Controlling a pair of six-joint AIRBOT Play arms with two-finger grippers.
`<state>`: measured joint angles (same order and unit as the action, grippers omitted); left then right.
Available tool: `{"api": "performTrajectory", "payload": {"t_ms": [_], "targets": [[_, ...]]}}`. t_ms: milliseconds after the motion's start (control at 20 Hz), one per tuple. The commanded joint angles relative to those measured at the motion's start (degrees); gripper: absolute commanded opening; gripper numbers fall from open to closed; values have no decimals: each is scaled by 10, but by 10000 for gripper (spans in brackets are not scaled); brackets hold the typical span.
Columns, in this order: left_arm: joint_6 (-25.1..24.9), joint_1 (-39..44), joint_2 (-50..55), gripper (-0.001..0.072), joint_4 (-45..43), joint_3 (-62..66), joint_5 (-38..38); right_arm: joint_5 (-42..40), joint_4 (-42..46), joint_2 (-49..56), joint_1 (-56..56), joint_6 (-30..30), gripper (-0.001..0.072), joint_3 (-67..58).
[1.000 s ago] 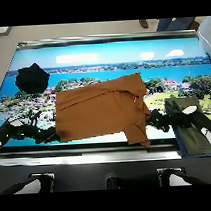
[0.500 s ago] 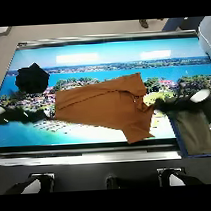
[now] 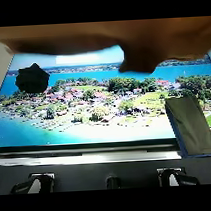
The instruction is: Fold the shirts.
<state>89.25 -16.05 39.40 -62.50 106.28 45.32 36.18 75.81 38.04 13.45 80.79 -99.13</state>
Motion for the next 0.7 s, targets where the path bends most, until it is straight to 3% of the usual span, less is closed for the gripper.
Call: {"api": "performTrajectory", "payload": {"t_ms": [0, 150, 250, 350, 500, 650], "targets": [[23, -2, -33, 28, -6, 41, -18, 24, 30, -36, -1, 19, 34, -48], [23, -2, -28, 27, -30, 40, 14, 36, 42, -37, -1, 19, 34, -49], [23, -2, -15, 28, -59, 40, 74, 79, 52, -27, -1, 19, 34, -49], [22, -2, 13, 28, -70, 37, 160, 164, 54, 1, -1, 19, 34, -49], [-21, -2, 83, 28, -70, -9, 300, 331, 52, 92, -1, 9, 34, -49], [-60, 2, 166, 28, -70, -135, 320, 439, -9, 238, -1, 11, 33, -36]]}}
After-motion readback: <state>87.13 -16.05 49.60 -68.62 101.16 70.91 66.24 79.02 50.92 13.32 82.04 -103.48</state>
